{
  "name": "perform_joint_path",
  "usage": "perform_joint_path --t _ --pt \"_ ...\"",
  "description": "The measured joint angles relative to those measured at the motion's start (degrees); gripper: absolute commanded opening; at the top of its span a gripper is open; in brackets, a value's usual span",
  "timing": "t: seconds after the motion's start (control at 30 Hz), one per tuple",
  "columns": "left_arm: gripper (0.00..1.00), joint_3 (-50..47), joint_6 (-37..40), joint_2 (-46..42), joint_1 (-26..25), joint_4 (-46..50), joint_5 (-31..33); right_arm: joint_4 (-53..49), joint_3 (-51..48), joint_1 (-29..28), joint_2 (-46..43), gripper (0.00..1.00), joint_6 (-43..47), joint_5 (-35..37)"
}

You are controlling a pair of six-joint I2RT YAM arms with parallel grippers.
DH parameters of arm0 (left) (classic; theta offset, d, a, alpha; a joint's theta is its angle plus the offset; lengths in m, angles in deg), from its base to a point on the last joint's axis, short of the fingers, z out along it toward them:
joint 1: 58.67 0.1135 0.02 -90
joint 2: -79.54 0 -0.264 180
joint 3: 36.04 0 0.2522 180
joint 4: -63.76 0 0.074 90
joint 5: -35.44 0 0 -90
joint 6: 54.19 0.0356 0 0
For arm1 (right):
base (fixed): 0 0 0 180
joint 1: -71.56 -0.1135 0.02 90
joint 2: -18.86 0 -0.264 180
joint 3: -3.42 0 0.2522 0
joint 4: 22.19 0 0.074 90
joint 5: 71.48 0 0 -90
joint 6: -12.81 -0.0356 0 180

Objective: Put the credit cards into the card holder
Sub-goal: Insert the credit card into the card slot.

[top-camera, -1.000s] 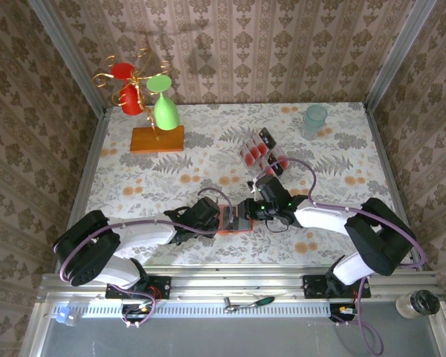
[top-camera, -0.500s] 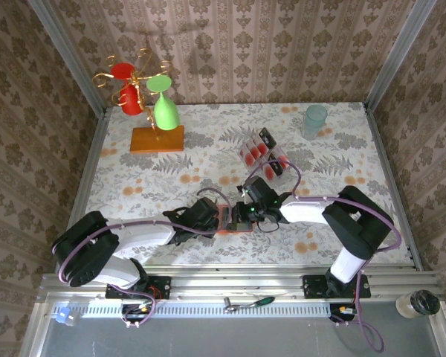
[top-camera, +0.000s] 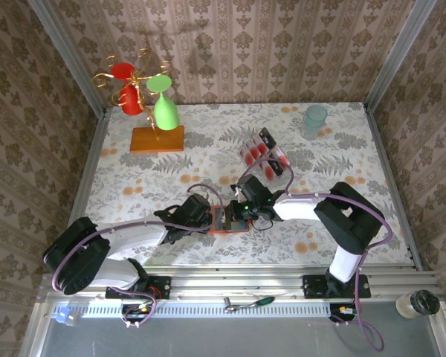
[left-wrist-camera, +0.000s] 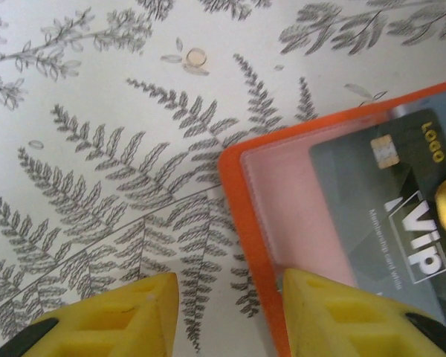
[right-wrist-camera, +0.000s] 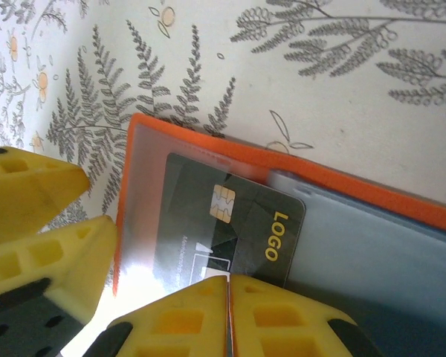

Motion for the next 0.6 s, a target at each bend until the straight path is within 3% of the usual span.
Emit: perform_joint_path --t 0.6 --pt "0.42 -0.76 -0.42 0.92 0.04 -0.28 0.04 -4.42 0.70 -0.11 -3.39 0.10 2.03 1.14"
